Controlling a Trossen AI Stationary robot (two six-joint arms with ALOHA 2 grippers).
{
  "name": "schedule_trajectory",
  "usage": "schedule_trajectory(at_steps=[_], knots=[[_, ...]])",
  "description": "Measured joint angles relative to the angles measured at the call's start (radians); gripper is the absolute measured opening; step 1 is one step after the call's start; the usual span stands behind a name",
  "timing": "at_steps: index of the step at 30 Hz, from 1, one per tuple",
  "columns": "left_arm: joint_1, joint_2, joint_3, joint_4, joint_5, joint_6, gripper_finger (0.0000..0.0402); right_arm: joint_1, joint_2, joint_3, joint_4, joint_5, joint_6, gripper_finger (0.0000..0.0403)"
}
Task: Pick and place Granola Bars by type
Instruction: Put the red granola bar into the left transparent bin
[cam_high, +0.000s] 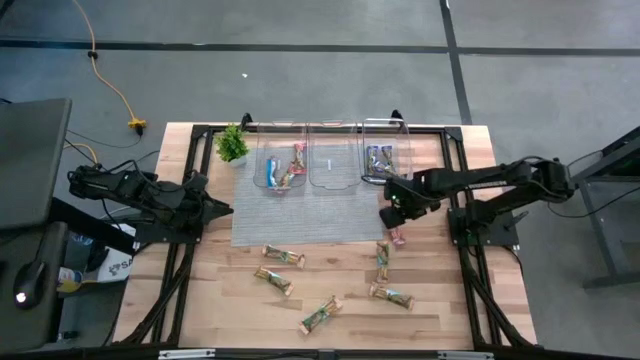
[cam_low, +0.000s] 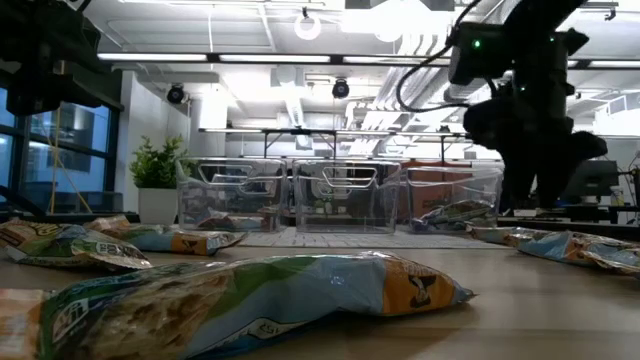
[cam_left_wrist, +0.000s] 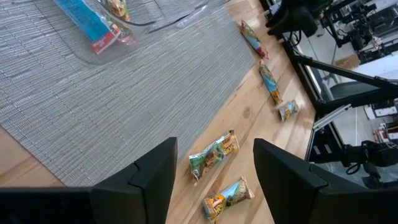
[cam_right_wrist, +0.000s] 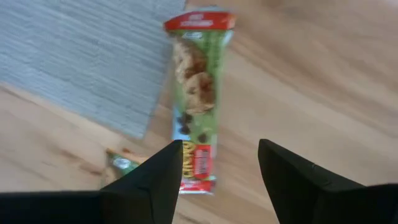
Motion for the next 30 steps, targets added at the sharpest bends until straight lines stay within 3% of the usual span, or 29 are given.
schedule_trajectory(at_steps=[11,30], knots=[[0.0,0.0,0.0,0.0,-0.002,0.001,0.0204,-0.024,0.007,-0.015,0.062,0.016,-0.042,0.0197],[0.0,0.0,0.0,0.0,-0.002,-0.001,0.0204,-0.023,0.213,-0.014,0.205,-0.053,-0.074,0.0197]])
